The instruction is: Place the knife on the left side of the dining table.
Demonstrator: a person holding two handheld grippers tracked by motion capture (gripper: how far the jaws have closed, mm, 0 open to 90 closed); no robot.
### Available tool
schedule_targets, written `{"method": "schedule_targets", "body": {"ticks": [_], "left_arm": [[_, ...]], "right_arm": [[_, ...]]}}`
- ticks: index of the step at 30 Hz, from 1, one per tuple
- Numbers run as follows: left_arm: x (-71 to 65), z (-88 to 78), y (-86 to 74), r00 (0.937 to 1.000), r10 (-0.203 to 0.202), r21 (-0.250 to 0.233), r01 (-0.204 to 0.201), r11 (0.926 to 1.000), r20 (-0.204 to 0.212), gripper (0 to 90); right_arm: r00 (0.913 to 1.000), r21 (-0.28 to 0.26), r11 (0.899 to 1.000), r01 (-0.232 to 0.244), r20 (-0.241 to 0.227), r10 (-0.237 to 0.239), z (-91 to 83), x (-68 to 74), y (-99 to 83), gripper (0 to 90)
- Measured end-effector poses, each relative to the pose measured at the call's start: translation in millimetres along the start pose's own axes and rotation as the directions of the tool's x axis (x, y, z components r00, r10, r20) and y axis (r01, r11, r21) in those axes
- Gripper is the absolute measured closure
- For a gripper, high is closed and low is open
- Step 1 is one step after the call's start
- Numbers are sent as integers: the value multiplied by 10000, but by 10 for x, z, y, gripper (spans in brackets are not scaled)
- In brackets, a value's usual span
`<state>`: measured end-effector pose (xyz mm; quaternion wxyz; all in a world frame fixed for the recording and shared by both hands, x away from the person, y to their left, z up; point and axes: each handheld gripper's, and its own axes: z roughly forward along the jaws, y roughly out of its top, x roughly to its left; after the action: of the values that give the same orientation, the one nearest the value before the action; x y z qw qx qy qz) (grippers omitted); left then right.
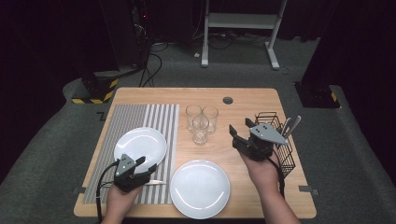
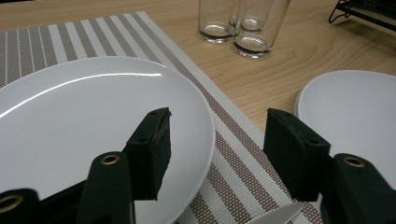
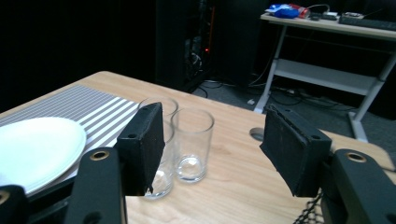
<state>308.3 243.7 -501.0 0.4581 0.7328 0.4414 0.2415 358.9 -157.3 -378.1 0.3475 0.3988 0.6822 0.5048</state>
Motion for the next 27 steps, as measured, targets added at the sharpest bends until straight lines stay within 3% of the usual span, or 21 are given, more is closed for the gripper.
{"method": "schedule_targets", "body": {"ticks": [16, 27], "left_arm": [[53, 17, -24, 9997, -32, 324, 40, 9995, -257, 415], [67, -5, -16, 9997, -87, 193, 92, 9998, -231, 414]], "right_arm": [[9960, 308, 9995, 75, 890, -103, 114, -297, 142, 411], [9912, 536, 9985, -141, 1321, 69, 142, -523, 153, 461]]}}
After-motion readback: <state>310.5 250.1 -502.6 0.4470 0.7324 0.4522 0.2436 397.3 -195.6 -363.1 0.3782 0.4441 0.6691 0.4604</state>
